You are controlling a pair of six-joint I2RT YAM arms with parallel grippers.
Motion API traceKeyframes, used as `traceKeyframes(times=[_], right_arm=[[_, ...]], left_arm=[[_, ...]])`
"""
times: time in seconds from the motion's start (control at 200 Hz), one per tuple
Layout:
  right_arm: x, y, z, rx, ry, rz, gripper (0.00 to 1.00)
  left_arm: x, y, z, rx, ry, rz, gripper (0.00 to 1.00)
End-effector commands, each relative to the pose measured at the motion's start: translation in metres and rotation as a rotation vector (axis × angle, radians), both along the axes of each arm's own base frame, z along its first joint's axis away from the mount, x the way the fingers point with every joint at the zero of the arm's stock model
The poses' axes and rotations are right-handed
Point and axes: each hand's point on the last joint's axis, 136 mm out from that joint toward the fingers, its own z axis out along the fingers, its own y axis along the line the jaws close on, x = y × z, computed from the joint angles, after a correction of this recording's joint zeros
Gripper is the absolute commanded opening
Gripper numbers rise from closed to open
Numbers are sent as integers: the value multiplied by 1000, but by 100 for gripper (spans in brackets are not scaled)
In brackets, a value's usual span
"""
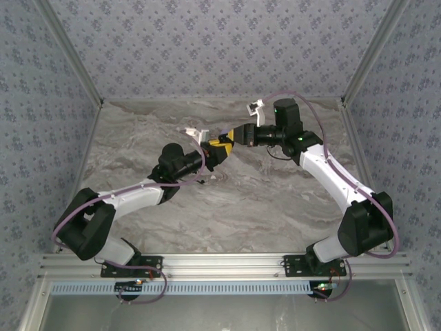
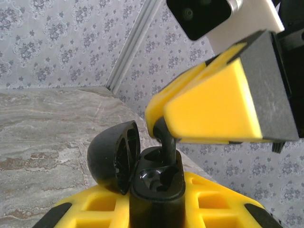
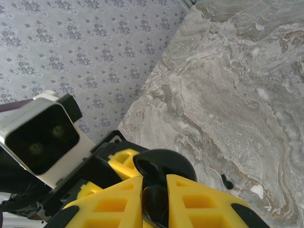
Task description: Insert the wireless bluetooth earbuds into the charging case
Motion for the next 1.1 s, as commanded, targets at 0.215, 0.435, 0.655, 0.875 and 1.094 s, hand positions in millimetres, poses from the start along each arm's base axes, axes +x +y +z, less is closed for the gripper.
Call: traceKeyframes(times=[0.215,0.435,0.655,0.875,1.094], right_arm=[[-15,2,11,-20,-24,41,21],[-15,1,13,-32,-36,32,32],[-12,-8,12,-81,-62,-23,47],[5,-34,-5,-219,-67,-195,50],[17,-54,-52,-387,24,-296,51]], left_arm=[[-11,2,38,-63,-100,-19,22],[-11,1,36,-49,-99,-25,22],[-11,0,27,11,-96,-23,22],[-12,13,15,134,-96,34,22],[-15,37,4,314,-92,112,21]])
